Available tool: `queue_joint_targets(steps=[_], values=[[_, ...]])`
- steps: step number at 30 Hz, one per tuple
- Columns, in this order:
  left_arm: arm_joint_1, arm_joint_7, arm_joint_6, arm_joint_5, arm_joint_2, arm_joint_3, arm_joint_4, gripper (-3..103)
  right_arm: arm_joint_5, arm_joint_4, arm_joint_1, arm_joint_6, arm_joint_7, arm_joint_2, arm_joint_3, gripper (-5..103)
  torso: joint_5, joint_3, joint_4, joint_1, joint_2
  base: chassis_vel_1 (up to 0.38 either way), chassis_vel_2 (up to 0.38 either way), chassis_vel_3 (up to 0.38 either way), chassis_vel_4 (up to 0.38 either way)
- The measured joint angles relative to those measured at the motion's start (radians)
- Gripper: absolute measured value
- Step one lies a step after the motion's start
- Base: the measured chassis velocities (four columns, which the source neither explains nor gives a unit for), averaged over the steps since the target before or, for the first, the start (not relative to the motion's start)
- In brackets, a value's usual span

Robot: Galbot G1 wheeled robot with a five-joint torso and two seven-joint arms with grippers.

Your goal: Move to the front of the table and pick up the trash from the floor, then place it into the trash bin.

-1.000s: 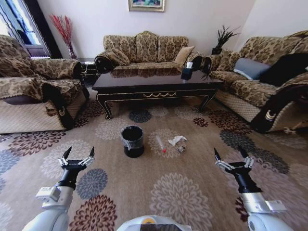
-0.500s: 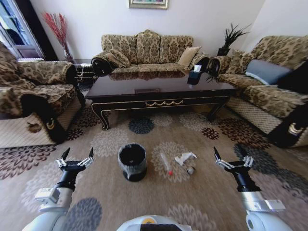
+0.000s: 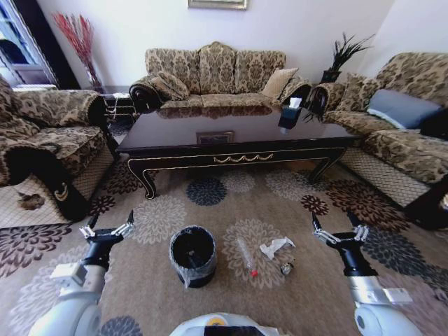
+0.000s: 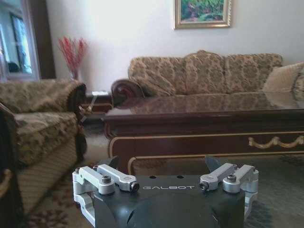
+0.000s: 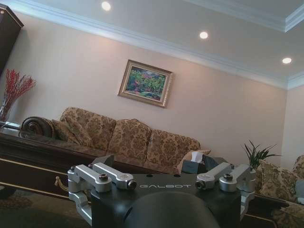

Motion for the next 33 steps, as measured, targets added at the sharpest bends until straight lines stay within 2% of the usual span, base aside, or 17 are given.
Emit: queue_joint_targets(steps=[2,3,4,6,10,18,22,26,33], values=[[-0.015,-0.009,0.135,-0.074,0.061,0.003,-0.016,100,-0.028,0.008,0.007,-0.027,0.013,-0.002,-0.003,100,0.0007,0.001,-0.0001,0.0,0.0,0.0,0.0,0.0,0.0],[-0.015,-0.009,0.135,-0.074,0.061,0.003,-0.016,100,-0.028,0.008,0.007,-0.027,0.013,-0.002,-0.003,100,0.0007,0.001,-0.0001,0.0,0.0,0.0,0.0,0.0,0.0],[-0.025,-0.01,0.207,-0.104,0.091,0.003,-0.017,100,-0.033,0.015,0.008,-0.04,0.015,-0.003,-0.006,100,-0.0001,0.001,0.0001,0.0,0.0,0.0,0.0,0.0,0.0],[-0.054,-0.018,0.305,-0.169,0.144,0.007,-0.004,100,-0.042,0.021,0.01,-0.056,0.016,-0.003,-0.014,100,0.0003,0.001,0.0,0.001,0.0,0.0,0.0,0.0,0.0],[-0.081,-0.061,0.365,-0.237,0.181,0.032,0.042,100,-0.053,0.013,0.014,-0.059,0.016,-0.001,-0.026,100,-0.0002,0.001,0.0,0.001,0.0,0.0,0.0,0.0,0.0],[-0.16,-0.076,0.375,-0.263,0.2,0.16,0.209,100,-0.063,-0.026,0.016,-0.058,0.019,-0.002,-0.032,100,0.0001,0.001,0.0001,0.0,0.0,0.0,0.0,0.0,0.0],[-0.193,-0.113,0.371,-0.261,0.159,0.25,0.286,100,-0.073,-0.033,-0.002,-0.057,0.021,0.0,-0.019,100,0.0003,0.001,-0.0001,0.001,0.0,0.0,0.0,0.0,0.0],[-0.192,-0.134,0.368,-0.242,0.13,0.297,0.336,100,-0.075,-0.033,-0.008,-0.057,0.025,0.006,-0.016,100,0.0004,0.001,0.0001,0.0,0.0,0.0,0.0,0.0,0.0],[-0.233,-0.136,0.326,-0.209,0.075,0.356,0.435,100,-0.089,-0.032,-0.021,-0.054,0.026,0.01,-0.015,100,0.0002,0.001,0.0,0.001,0.0,0.0,0.0,0.0,0.0]])
